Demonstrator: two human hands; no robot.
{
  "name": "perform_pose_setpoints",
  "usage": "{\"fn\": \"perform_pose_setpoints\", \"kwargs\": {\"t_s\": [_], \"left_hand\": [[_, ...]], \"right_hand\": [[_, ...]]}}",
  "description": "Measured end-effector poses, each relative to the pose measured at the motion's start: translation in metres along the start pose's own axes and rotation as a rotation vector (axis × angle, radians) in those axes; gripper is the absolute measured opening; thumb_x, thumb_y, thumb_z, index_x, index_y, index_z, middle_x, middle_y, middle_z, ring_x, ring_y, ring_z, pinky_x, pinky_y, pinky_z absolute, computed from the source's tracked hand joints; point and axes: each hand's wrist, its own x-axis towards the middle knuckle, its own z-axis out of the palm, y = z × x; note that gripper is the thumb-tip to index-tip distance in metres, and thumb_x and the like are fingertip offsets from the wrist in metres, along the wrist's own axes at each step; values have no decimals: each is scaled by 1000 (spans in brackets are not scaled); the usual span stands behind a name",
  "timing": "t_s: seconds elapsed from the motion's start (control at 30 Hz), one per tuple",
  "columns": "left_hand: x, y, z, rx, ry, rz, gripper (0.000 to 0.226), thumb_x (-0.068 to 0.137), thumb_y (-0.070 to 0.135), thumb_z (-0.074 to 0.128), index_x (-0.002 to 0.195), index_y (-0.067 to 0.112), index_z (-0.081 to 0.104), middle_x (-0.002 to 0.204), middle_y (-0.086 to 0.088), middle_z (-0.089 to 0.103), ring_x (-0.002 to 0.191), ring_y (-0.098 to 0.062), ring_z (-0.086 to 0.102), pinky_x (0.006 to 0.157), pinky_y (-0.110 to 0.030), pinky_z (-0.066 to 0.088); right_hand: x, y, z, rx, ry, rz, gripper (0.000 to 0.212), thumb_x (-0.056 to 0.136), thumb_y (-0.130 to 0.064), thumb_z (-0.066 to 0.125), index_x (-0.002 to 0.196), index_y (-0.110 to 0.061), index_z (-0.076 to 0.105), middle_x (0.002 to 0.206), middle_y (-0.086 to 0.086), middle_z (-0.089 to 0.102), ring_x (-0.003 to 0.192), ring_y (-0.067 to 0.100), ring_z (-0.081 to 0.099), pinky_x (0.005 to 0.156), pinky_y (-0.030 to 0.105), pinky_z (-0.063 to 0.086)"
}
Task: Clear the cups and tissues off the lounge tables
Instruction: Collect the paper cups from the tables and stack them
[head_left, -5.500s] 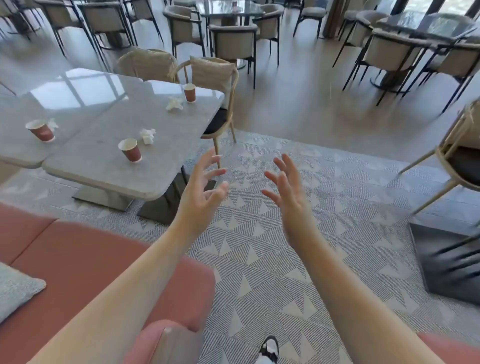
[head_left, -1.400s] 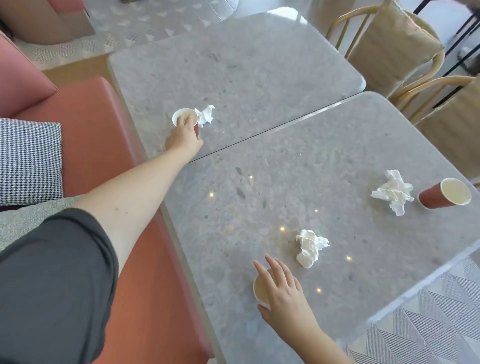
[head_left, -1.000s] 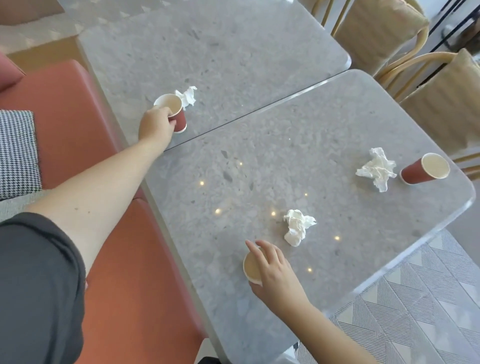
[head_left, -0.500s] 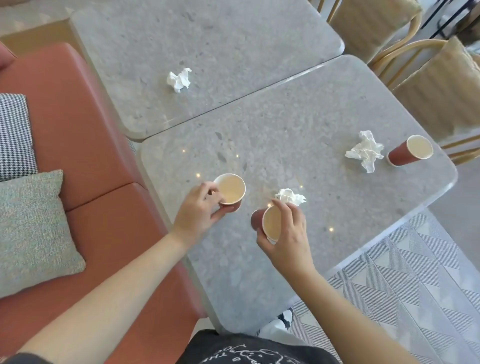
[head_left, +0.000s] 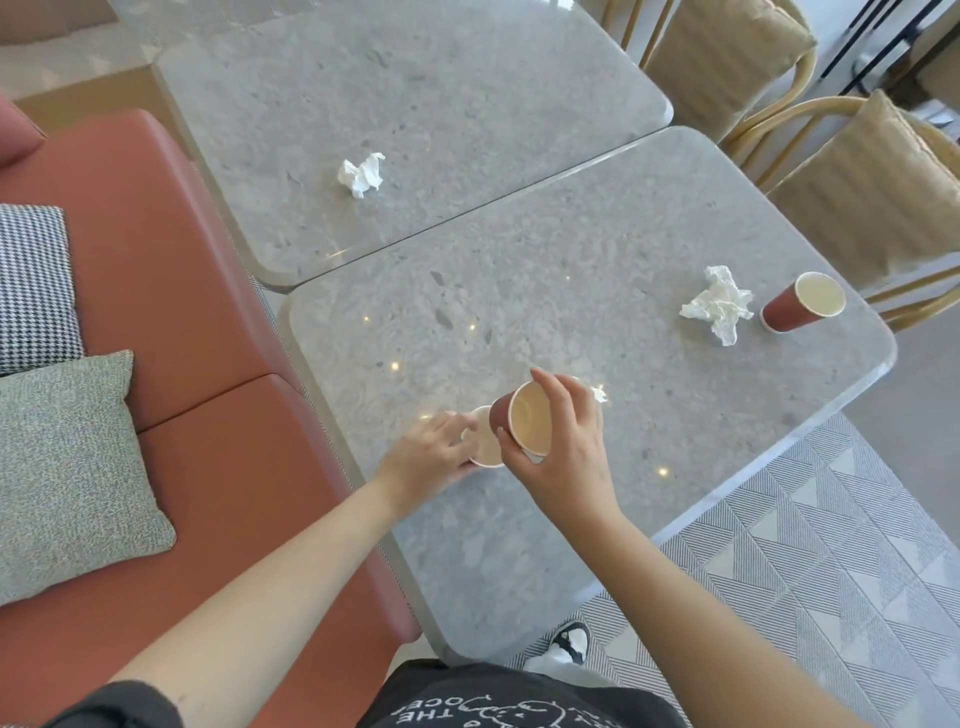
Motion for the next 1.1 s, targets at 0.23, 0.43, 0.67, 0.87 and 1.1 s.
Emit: {"fn": "perform_pose_setpoints", "kwargs": {"t_s": [0.23, 0.43, 0.67, 0.87, 1.1], "left_hand": [[-26, 4, 7, -441, 29, -379, 83, 67, 21, 97, 127, 25, 40, 143, -2, 38, 126, -31, 57, 80, -48, 62], [-31, 2, 21, -727, -167, -695, 125, 64, 38, 98, 160, 24, 19, 157, 5, 32, 140, -6, 39, 110, -12, 30], [-5, 9, 39, -826, -173, -822, 86, 67, 30, 93, 140, 37, 49, 137, 13, 59, 123, 0, 57, 100, -13, 44], [13, 28, 36, -770, -184, -825, 59, 66, 49, 76, 119, 55, 51, 108, 29, 68, 100, 18, 62, 82, -4, 46], [33, 56, 35, -757, -150, -785, 63, 74, 22, 88, 122, 37, 51, 108, 19, 67, 93, 19, 63, 78, -2, 44]], "right_hand": [[0, 3, 15, -78, -136, -32, 72, 81, -24, 81, 144, -16, 48, 138, 7, 47, 124, 28, 48, 102, 48, 45], [4, 6, 31, -134, -197, -21, 73, 81, -27, 80, 146, -17, 48, 140, 8, 49, 126, 29, 49, 104, 43, 40], [5, 28, 48, -305, -469, 27, 95, 87, -58, 67, 160, -29, 14, 168, -2, 7, 154, 20, 10, 122, 37, 9], [2, 38, 42, -246, -486, 96, 74, 94, -70, 24, 159, -38, 8, 169, -11, -3, 155, 14, -2, 123, 35, -1], [-6, 45, 10, -168, -425, 116, 65, 101, -59, 36, 159, -38, 14, 168, -11, 5, 155, 12, -1, 123, 36, 3]]}}
